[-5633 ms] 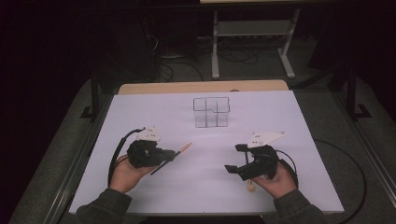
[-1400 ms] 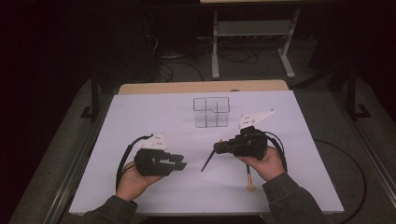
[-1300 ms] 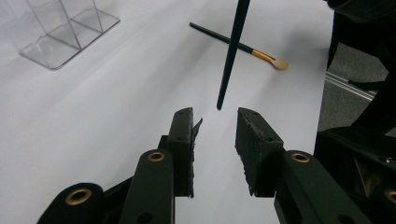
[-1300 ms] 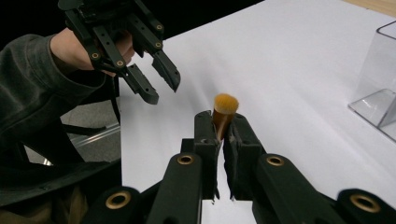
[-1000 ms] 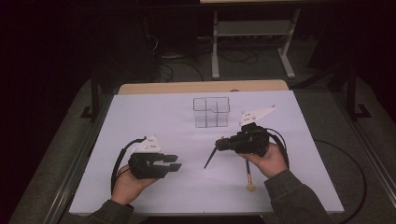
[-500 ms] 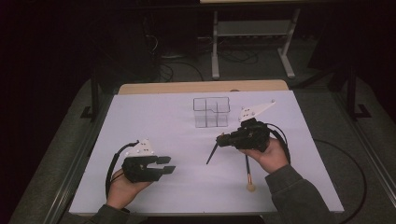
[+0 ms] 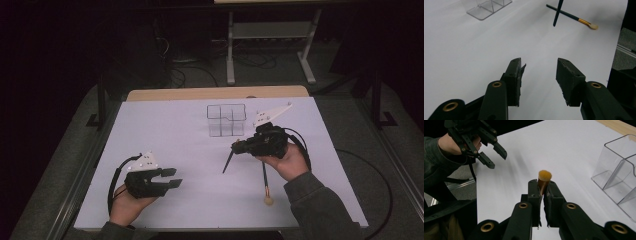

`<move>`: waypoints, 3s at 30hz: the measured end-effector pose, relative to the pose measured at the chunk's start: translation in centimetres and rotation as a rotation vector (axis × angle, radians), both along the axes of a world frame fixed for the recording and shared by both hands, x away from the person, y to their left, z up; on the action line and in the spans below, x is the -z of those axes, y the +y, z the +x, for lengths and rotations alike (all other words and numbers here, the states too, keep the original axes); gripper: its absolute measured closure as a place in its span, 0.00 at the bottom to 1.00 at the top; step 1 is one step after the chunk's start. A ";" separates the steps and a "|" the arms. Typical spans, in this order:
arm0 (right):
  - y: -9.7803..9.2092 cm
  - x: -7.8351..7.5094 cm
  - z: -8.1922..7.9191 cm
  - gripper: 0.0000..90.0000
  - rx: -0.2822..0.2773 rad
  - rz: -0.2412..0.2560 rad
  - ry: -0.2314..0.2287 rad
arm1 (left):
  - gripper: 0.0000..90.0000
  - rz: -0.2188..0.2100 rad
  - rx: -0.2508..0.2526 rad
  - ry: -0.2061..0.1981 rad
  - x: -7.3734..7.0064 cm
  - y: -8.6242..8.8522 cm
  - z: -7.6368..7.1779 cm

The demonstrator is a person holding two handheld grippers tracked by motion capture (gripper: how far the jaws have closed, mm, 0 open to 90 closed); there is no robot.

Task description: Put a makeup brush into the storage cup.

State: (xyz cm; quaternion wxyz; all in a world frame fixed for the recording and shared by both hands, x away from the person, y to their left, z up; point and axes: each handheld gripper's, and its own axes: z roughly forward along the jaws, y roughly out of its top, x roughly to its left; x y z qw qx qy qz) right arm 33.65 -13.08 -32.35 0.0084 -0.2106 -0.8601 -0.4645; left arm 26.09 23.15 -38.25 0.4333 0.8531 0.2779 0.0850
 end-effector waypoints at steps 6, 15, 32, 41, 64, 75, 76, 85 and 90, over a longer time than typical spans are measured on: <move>-0.1 -0.6 0.5 0.92 0.009 -0.014 -0.005 | 0.61 0.008 -0.014 0.001 0.4 0.7 -0.2; -0.3 -1.3 1.1 0.92 0.023 -0.029 -0.010 | 0.57 -0.019 -0.040 -0.001 0.5 1.5 -0.2; 0.0 -2.6 2.1 0.92 0.021 -0.057 -0.035 | 0.54 -0.012 -0.070 -0.014 1.0 2.2 0.0; 0.3 -3.2 2.9 0.92 0.033 -0.069 -0.048 | 0.53 -0.010 -0.083 -0.029 1.0 2.6 0.1; 1.8 -4.9 5.3 0.92 0.032 -0.110 -0.094 | 0.49 -0.013 -0.101 -0.028 1.3 3.1 0.3; 2.6 -5.4 6.7 0.92 0.056 -0.129 -0.072 | 0.48 -0.012 -0.100 -0.035 1.2 3.1 0.2; 2.7 -5.5 6.8 0.92 0.064 -0.129 -0.065 | 0.48 -0.012 -0.100 -0.035 1.3 3.1 0.2; 3.1 -5.7 8.0 0.92 0.064 -0.148 -0.080 | 0.48 -0.015 -0.103 -0.039 1.2 3.2 0.2; 3.7 -6.0 8.7 0.92 0.073 -0.164 -0.072 | 0.47 -0.025 -0.112 -0.039 1.3 3.2 0.2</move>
